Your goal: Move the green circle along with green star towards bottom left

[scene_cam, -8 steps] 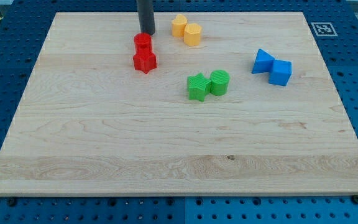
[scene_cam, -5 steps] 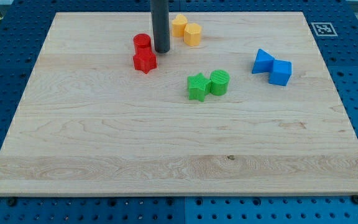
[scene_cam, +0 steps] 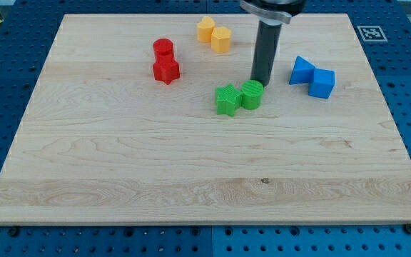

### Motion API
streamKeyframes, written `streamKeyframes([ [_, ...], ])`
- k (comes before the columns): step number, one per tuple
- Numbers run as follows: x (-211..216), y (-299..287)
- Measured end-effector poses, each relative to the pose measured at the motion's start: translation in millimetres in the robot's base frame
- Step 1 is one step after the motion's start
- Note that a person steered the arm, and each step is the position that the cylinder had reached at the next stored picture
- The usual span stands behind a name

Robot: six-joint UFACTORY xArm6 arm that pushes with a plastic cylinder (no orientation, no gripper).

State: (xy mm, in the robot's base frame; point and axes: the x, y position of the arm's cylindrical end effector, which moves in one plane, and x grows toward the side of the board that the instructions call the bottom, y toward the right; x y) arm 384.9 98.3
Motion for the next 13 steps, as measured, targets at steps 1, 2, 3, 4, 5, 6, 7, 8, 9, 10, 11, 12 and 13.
streamKeyframes([
  [1, 1, 17],
  [2, 10, 17],
  [3, 46, 17],
  [4, 57, 1],
  [5, 57, 4],
  [6, 56, 25],
  [7, 33, 30],
  [8, 22, 29],
  [9, 22, 5],
  [10, 22, -35],
  [11, 23, -55],
  [12, 31, -57],
  [13, 41, -76],
])
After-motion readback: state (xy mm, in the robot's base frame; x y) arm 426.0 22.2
